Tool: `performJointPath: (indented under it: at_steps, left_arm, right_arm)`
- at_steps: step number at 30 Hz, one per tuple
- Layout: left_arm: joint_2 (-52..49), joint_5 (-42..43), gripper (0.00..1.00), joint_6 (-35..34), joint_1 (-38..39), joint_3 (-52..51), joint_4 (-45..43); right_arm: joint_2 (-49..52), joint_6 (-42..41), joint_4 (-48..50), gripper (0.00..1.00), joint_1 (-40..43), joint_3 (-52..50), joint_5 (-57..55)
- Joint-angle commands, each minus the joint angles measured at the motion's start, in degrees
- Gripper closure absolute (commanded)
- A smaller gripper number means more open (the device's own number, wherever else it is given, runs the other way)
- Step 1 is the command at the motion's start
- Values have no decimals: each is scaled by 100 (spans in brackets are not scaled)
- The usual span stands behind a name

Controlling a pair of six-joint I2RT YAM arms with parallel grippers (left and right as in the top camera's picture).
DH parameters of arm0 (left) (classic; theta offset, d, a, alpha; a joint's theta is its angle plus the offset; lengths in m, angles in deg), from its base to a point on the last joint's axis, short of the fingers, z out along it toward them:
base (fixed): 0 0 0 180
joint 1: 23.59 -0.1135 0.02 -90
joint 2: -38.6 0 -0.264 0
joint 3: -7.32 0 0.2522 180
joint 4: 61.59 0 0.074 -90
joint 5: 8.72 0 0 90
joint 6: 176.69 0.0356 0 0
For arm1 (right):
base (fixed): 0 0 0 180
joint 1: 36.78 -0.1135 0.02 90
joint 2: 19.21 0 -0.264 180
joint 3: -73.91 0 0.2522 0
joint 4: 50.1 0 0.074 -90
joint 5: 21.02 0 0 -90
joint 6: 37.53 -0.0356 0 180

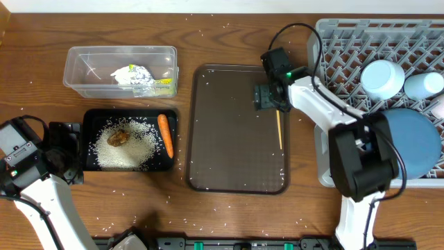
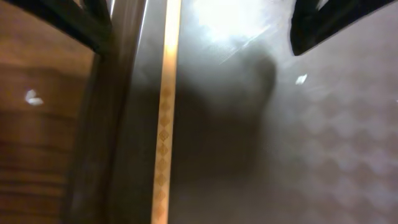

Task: Sort waste into correct bins and load items into the dishwasher rack
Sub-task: 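Grasp the second wooden chopstick with the right gripper, then carry the chopstick right and insert it into the rack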

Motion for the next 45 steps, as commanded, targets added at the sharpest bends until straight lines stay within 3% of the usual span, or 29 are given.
performJointPath:
  at_steps: [1, 5, 8, 10, 13, 16, 23, 28, 37, 45]
  left_arm:
    - [9, -52, 2, 92, -17, 11, 20]
    - [9, -52, 2, 92, -17, 11, 20]
    - [9, -52, 2, 92, -17, 11, 22]
    - [9, -52, 2, 92, -17, 11, 20]
    - [9, -52, 2, 90, -17, 11, 20]
    - [9, -52, 2, 92, -17, 11, 20]
    - [9, -52, 2, 90, -17, 11, 20]
    - [9, -52, 2, 92, -17, 11, 20]
    - [9, -52, 2, 92, -17, 11, 22]
    - [9, -52, 2, 92, -17, 11, 22]
  right_arm:
    - [133, 133, 39, 29, 39, -33, 68]
    - [214, 131, 76, 30, 9, -33, 85]
    - [247, -4, 52, 37, -4, -33, 114]
    - [286, -116, 52, 50, -13, -50, 127]
    - [376, -313, 52, 84, -37, -81, 125]
    - [413, -411, 46, 99, -76, -81, 133]
    - [52, -404, -57, 99, -96, -11, 621]
    - [-813, -229, -345, 99, 138, 275, 619]
    - [-2417, 1130, -332, 99, 1405, 828, 511]
    - [-2369, 1694, -380, 99, 2540, 824, 1071]
